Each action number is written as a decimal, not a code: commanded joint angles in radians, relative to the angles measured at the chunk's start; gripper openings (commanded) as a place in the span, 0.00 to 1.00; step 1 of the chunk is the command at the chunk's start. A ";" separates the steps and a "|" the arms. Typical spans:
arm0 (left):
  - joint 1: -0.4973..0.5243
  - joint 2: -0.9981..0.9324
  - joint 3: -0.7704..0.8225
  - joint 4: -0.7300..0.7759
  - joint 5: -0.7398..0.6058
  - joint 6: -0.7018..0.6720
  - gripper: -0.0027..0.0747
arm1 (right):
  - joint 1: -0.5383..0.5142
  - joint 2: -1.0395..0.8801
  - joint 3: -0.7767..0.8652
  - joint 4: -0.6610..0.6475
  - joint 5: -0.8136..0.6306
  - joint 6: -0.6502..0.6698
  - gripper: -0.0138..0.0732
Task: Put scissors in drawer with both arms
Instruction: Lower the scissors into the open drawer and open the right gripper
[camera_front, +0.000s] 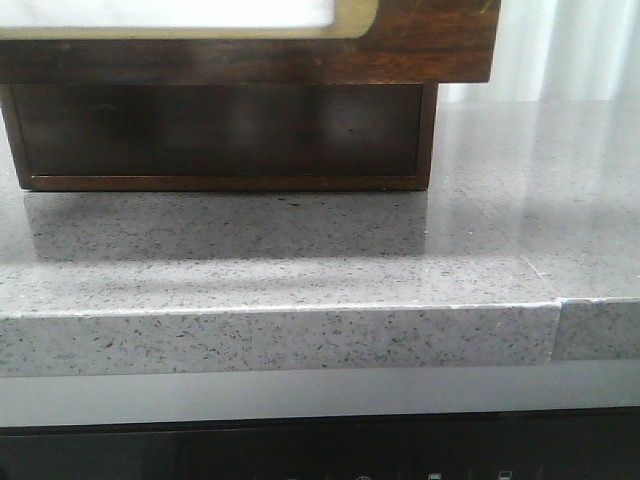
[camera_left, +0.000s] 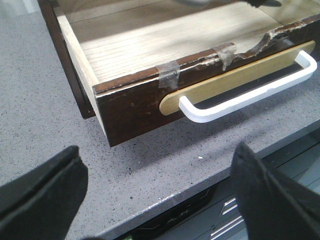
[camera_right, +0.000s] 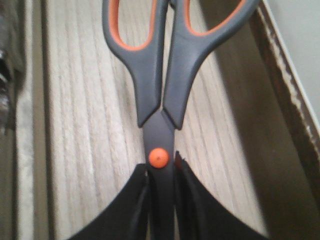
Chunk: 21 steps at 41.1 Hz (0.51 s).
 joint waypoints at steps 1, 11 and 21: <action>-0.007 0.006 -0.029 -0.007 -0.075 -0.006 0.76 | 0.001 -0.025 -0.027 -0.035 -0.041 0.039 0.27; -0.007 0.006 -0.029 -0.007 -0.075 -0.006 0.76 | 0.001 -0.006 -0.027 -0.085 -0.019 0.065 0.45; -0.007 0.006 -0.029 -0.007 -0.075 -0.006 0.76 | -0.001 -0.008 -0.027 -0.085 -0.017 0.072 0.57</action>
